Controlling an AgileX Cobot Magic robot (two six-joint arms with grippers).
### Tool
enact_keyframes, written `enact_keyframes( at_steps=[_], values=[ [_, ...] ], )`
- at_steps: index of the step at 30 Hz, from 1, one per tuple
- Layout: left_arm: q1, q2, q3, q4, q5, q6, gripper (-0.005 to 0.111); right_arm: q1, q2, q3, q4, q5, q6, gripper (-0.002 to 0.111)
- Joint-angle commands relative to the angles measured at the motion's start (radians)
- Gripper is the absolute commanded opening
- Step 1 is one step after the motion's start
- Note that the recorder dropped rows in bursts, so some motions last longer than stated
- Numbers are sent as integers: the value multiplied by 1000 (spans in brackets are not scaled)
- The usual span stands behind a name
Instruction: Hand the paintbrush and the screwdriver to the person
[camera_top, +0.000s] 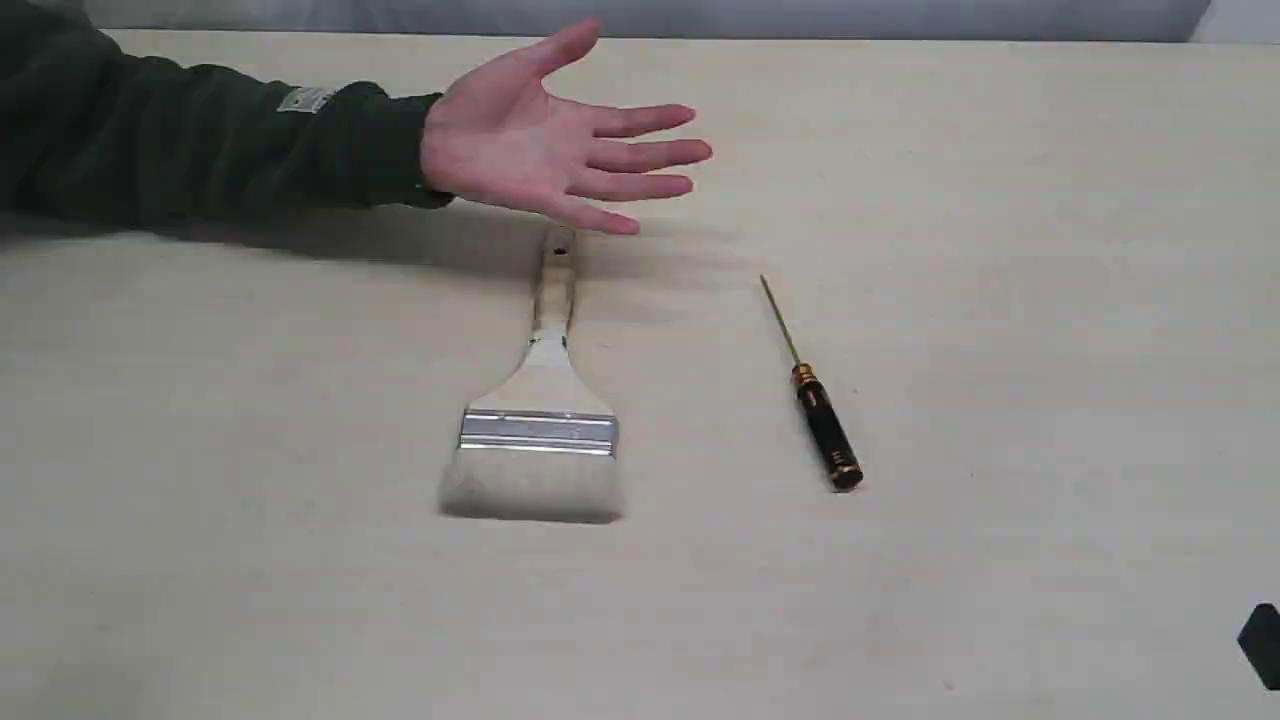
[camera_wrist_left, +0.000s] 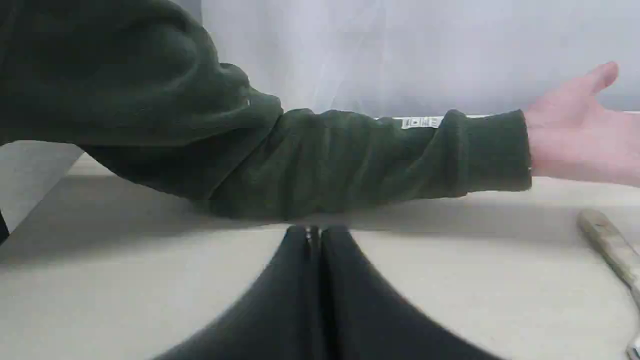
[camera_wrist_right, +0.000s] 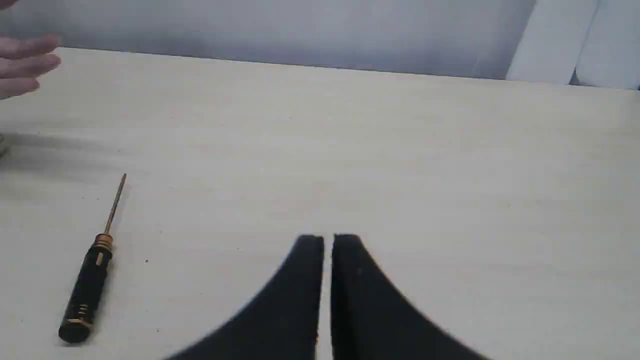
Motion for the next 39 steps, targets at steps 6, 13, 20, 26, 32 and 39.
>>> enact_keyframes(
  at_steps=[6,13,20,26,32,39],
  values=[
    [-7,-2,2,-1,-12,-2,0,-7,-5,3,-1,-1,-6,5],
    [-7,-2,2,-1,-12,-2,0,-7,-5,3,-1,-18,-6,5],
    [-7,-2,2,-1,-12,-2,0,-7,-5,3,-1,-221,-6,5],
    [-7,-2,2,-5,-9,-2,0,-7,-5,3,-1,-324,-6,5],
    [-7,-2,2,-3,-9,-2,0,-7,-5,3,-1,-331,13,5],
    [-7,-2,2,-3,-9,-2,0,-7,-5,3,-1,-316,75,5]
  ],
)
